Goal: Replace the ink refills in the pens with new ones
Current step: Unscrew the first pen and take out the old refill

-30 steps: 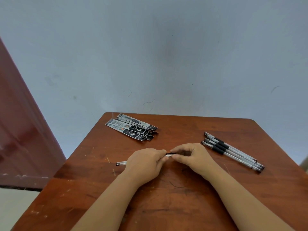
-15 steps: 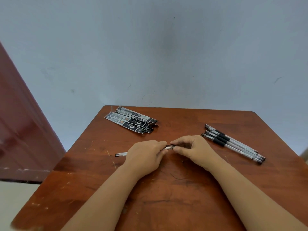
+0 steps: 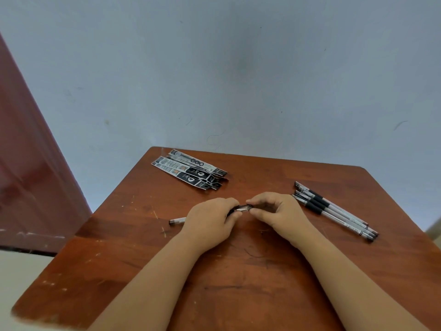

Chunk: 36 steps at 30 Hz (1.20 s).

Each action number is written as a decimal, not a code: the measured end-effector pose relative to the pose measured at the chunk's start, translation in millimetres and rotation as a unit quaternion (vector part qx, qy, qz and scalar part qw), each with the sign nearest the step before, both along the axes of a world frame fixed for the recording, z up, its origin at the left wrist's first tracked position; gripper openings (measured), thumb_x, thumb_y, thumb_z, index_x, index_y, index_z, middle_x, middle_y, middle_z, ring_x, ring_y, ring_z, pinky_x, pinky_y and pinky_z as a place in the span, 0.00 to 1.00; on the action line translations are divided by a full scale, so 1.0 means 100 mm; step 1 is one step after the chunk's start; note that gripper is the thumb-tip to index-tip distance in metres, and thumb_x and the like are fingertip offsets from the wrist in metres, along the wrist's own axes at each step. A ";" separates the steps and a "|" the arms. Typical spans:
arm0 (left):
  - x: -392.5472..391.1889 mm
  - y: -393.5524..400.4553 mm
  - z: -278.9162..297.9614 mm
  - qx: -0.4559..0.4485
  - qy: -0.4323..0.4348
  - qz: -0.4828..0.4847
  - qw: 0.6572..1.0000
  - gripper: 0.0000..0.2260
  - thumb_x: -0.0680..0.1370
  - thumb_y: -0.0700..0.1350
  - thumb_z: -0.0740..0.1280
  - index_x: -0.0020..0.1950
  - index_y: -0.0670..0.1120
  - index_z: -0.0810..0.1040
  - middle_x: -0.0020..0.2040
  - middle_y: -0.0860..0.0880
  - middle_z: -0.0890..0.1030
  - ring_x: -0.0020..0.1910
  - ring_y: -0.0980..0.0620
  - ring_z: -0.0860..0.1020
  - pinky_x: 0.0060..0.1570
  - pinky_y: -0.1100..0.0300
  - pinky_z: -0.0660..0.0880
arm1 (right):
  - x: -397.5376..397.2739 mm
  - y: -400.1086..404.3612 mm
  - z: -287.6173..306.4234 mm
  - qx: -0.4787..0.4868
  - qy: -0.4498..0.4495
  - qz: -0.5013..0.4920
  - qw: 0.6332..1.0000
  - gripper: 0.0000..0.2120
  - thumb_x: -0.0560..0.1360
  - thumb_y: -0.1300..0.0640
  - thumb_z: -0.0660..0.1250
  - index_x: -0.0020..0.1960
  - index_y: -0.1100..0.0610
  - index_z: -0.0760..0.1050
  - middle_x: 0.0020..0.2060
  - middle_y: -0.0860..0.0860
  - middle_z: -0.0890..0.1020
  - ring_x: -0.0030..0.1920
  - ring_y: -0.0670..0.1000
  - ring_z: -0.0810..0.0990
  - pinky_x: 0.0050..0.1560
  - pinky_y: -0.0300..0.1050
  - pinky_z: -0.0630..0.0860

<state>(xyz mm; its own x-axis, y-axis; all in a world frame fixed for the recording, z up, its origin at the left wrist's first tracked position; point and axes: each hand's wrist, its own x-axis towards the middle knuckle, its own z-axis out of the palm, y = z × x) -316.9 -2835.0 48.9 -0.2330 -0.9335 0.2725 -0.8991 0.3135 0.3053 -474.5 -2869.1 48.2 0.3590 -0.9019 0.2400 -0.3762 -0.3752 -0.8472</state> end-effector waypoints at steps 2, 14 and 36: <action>0.03 -0.01 0.02 0.028 0.011 -0.003 1.000 0.12 0.80 0.50 0.55 0.58 0.49 0.73 0.52 0.50 0.78 0.51 0.52 0.74 0.47 0.58 0.69 | 0.01 0.00 -0.01 -0.022 0.015 0.006 1.000 0.08 0.68 0.69 0.69 0.43 0.58 0.81 0.36 0.41 0.78 0.35 0.33 0.76 0.40 0.25 0.72; 0.06 -0.02 0.02 0.022 -0.061 -0.006 0.998 0.13 0.80 0.53 0.52 0.58 0.52 0.71 0.48 0.49 0.80 0.48 0.47 0.77 0.40 0.56 0.70 | 0.02 -0.01 -0.01 -0.023 0.034 0.011 0.999 0.14 0.67 0.69 0.70 0.36 0.50 0.76 0.33 0.43 0.78 0.32 0.36 0.76 0.36 0.27 0.72; 0.21 -0.05 0.08 -0.052 0.115 0.127 0.984 0.12 0.80 0.45 0.57 0.62 0.51 0.72 0.58 0.52 0.77 0.55 0.53 0.74 0.50 0.62 0.68 | 0.19 -0.40 0.04 -0.094 0.319 -0.225 0.916 0.14 0.75 0.50 0.62 0.53 0.58 0.78 0.50 0.57 0.80 0.54 0.57 0.72 0.55 0.49 0.70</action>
<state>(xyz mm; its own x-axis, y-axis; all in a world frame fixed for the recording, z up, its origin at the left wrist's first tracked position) -295.9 -2839.7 56.8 0.0829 -0.9179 0.3881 -0.8630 0.1286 0.4885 -455.5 -2909.5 51.8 0.0833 -0.9571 0.2775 -0.9244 -0.1782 -0.3371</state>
